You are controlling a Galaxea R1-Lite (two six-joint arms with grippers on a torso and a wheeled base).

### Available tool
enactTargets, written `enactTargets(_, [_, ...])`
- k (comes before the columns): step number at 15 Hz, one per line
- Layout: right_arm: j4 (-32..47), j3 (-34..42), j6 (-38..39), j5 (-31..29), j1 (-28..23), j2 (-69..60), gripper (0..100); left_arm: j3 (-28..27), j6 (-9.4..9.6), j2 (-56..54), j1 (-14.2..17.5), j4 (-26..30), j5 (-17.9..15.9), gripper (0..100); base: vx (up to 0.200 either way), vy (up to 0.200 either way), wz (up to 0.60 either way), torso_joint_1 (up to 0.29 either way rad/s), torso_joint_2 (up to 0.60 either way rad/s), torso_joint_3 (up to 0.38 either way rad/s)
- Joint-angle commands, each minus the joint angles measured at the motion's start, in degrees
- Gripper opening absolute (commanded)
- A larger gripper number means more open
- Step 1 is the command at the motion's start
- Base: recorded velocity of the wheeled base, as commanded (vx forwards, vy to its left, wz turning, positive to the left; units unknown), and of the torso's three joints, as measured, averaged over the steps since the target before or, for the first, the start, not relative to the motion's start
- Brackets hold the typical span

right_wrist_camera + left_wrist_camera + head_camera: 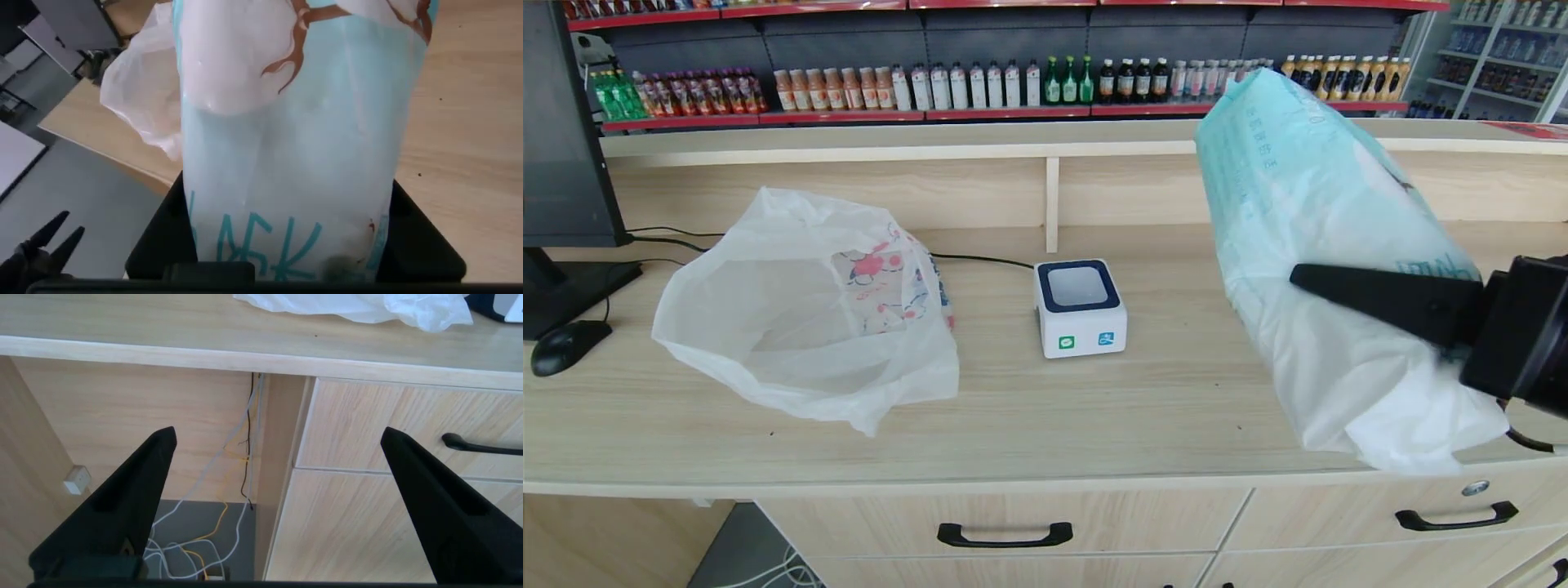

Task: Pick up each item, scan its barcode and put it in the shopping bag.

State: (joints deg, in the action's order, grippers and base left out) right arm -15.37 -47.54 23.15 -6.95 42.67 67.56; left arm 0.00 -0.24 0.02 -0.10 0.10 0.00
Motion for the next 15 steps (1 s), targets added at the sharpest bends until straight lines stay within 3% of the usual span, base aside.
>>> enactTargets(1, [-4.7,3.9,8.4,5.9,-0.8,1.4,0,0.0,-0.02,0.0,0.0,0.0,0.0,100,0.000,0.000,0.00,0.000,0.00,0.000])
enactTargets(3, [-11.5,9.2,17.3,13.5,-0.8,0.9,0,0.0,-0.02,0.0,0.0,0.0,0.0,100,0.000,0.000,0.00,0.000,0.00,0.000])
enactTargets(6, [-22.2,15.8,29.3,18.7,0.9,1.8,0,0.0,-0.02,0.0,0.0,0.0,0.0,100,0.000,0.000,0.00,0.000,0.00,0.000])
enactTargets(8, [-27.1,14.5,49.7,21.4,1.5,3.4,0,0.0,-0.02,0.0,0.0,0.0,0.0,100,0.000,0.000,0.00,0.000,0.00,0.000])
enactTargets(12, [-29.2,10.7,75.0,29.4,-1.6,5.9,0,0.0,-0.02,0.0,0.0,0.0,0.0,100,0.000,0.000,0.00,0.000,0.00,0.000])
enactTargets(15, [-36.4,12.3,80.5,31.3,-1.6,11.0,0,0.0,-0.02,0.0,0.0,0.0,0.0,100,0.000,0.000,0.00,0.000,0.00,0.000])
